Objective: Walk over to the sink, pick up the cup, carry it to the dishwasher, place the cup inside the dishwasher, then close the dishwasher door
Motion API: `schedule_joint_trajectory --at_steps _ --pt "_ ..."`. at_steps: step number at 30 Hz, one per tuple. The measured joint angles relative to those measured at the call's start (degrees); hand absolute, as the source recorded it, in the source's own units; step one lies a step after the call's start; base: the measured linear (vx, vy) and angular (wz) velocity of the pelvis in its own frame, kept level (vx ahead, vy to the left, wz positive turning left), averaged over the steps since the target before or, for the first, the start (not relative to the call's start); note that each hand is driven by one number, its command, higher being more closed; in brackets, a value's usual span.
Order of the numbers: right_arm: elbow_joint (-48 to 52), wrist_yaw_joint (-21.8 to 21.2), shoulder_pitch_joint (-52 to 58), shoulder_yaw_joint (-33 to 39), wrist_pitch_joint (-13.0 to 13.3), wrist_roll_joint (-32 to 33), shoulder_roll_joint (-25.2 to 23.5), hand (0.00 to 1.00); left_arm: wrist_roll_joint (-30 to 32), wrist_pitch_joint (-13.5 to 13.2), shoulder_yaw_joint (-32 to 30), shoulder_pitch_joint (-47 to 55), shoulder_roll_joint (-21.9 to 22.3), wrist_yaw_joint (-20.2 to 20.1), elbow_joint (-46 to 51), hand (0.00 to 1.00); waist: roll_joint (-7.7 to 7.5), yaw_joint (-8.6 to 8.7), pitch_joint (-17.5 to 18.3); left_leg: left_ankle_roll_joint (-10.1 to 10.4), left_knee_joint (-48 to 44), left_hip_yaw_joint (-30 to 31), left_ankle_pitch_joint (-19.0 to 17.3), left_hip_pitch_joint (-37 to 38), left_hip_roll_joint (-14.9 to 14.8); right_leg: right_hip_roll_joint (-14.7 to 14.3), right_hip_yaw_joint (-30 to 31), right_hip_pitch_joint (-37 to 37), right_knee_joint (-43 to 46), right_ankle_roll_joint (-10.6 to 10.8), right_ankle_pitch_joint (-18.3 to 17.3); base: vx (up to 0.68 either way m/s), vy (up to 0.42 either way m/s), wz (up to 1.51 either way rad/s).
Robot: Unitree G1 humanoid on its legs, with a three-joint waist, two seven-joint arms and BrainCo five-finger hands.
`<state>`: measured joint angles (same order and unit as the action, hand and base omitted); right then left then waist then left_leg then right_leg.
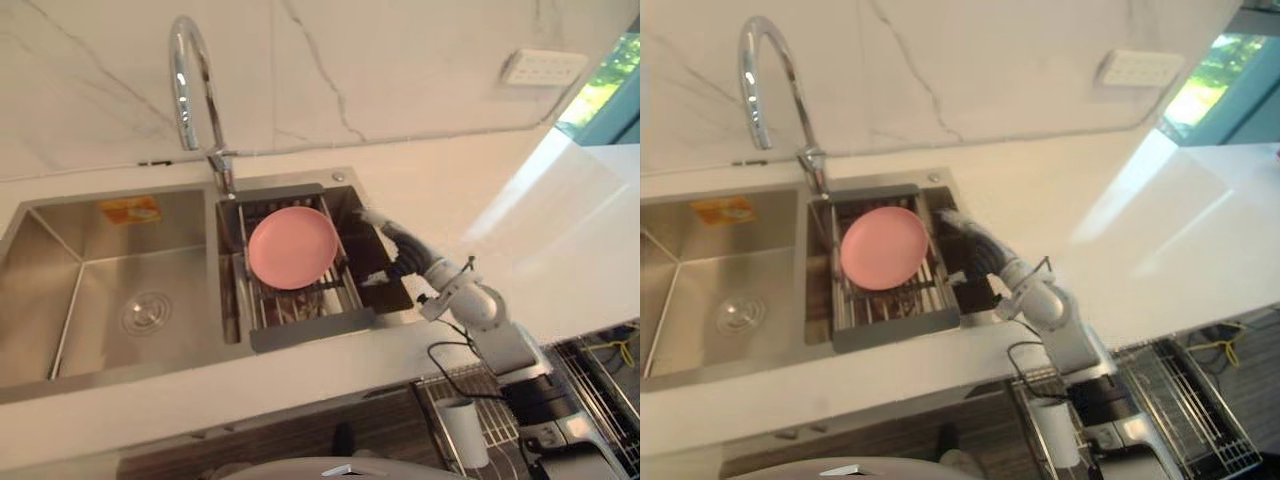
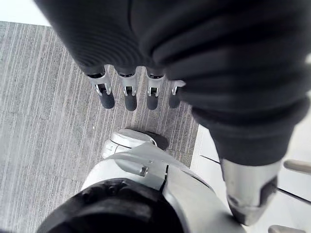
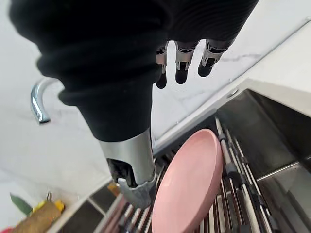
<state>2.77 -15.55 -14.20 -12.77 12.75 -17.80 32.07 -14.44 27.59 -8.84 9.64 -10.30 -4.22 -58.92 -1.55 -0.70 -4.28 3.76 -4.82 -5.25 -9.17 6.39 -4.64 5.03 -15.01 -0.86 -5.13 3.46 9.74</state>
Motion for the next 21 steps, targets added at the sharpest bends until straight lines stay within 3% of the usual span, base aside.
schedule_joint_trajectory --at_steps 4,10,14,21 --pt "-4.22 4.29 -2.38 -4.93 3.46 -11.85 0.06 0.0 0.08 0.61 0.13 0.05 -0.14 -0.34 0.47 0.0 -0.62 -0.97 0.16 -0.05 0.12 1.38 0.77 -0.62 0.35 0.59 -1.63 0.49 -0.01 0.01 -0.01 -0.06 -0.011 0.24" --pt "-9.83 10.3 -4.63 -9.58 3.17 -22.52 0.01 0.0 0.15 1.04 0.3 0.07 -0.28 -1.18 1.09 0.0 -0.93 -2.14 0.26 0.18 1.22 3.47 2.04 -1.47 0.53 0.95 -3.46 0.63 0.0 -0.06 -0.05 -0.04 -0.019 0.19" --pt "-14.11 11.41 -5.18 -10.97 1.77 -26.22 0.05 0.0 1.73 1.13 0.3 0.17 -0.31 -1.62 1.72 0.0 -0.84 -2.54 0.2 0.25 2.03 4.1 2.76 -1.58 0.47 0.99 -4.49 0.58 0.0 -0.11 -0.09 -0.02 -0.018 0.11" --pt "-20.27 16.11 -6.45 -11.97 2.09 -29.9 0.24 0.0 2.33 1.22 0.28 0.32 -0.47 -2.43 2.11 0.0 -0.7 -2.56 0.1 0.26 1.99 4.64 2.8 -1.9 0.5 1.06 -4.77 0.57 0.01 -0.09 -0.11 0.0 0.004 0.02"
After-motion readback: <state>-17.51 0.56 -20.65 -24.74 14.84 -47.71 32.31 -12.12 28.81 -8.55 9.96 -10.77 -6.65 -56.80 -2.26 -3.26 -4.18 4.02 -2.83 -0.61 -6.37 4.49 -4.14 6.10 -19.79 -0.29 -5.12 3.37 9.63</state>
